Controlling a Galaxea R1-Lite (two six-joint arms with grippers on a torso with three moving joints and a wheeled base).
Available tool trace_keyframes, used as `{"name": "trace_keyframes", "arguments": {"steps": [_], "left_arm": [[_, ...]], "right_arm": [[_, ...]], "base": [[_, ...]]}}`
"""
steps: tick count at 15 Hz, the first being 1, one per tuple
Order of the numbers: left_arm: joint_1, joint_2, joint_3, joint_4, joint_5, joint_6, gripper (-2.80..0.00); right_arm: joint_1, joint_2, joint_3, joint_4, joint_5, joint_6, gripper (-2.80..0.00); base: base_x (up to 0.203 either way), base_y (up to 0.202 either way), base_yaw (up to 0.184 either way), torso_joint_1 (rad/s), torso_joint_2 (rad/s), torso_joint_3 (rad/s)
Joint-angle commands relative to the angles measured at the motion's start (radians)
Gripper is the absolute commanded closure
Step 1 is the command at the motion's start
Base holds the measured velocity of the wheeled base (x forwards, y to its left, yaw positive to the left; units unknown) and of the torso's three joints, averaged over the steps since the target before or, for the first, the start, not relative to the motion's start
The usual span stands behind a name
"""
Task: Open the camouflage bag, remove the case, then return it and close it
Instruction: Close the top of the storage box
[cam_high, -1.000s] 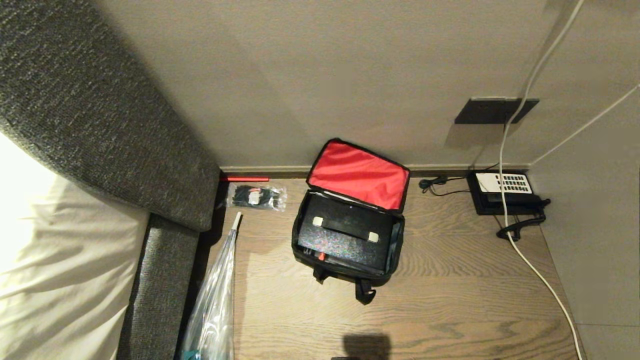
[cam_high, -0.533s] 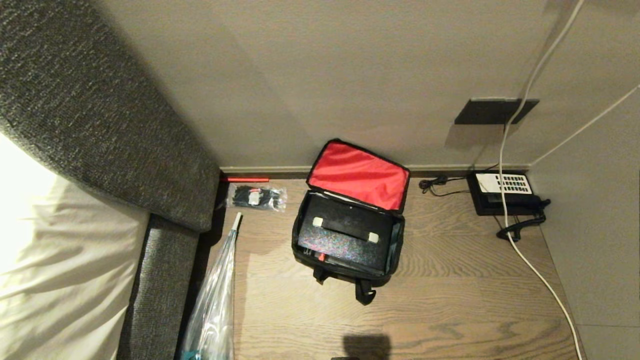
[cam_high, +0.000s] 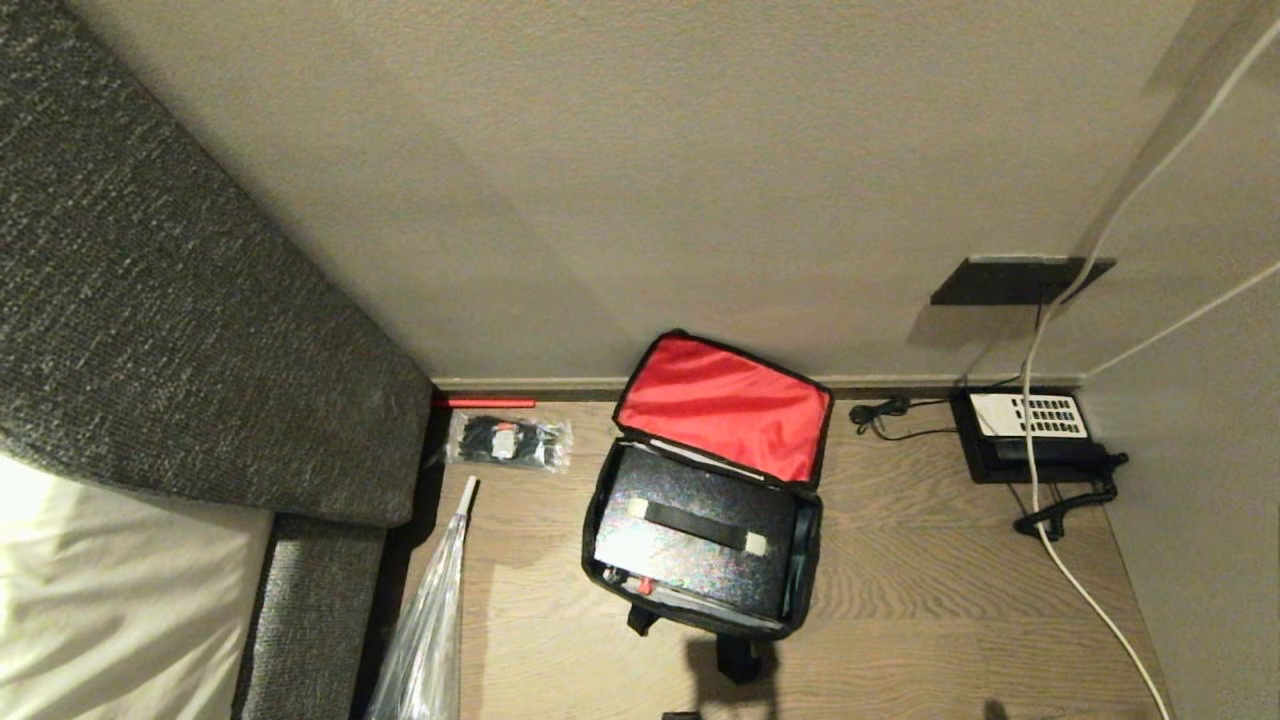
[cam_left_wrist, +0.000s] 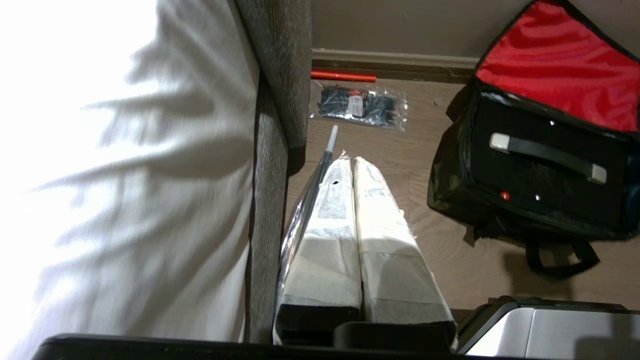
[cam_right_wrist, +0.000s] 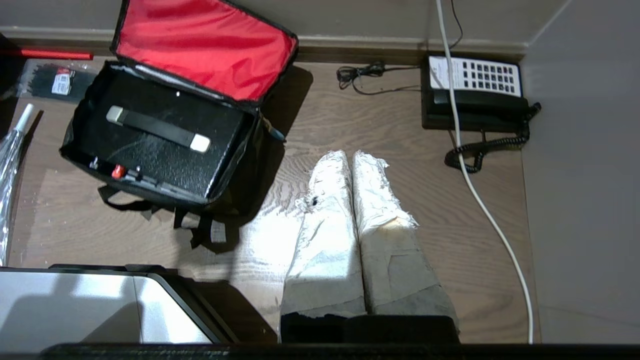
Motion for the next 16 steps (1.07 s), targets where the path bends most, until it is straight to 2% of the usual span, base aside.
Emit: {"name": "trace_keyframes", "arguments": {"steps": [1,6,16], "left_arm": [[0.002,-0.002,0.002,0.003,-0.001,-0.002,0.00],[0.000,0.000,0.002,-0.001,0.002,0.003,0.00],[0.000,-0.002,0.003,0.000,0.002,-0.004,0.00]], "right_arm": [[0.000,0.001,0.000,0.000,0.001,0.000,0.00],[0.000,0.001,0.000,-0.001,0.001,0.000,0.00],[0.000,0.001,0.000,0.000,0.001,0.000,0.00]], "base": [[0.071,0.000,0.002,-0.002,0.01,0.006],[0.000,0.000,0.000,0.001,0.00,-0.025],[0.000,0.000,0.000,0.002,0.00,-0.190]]}}
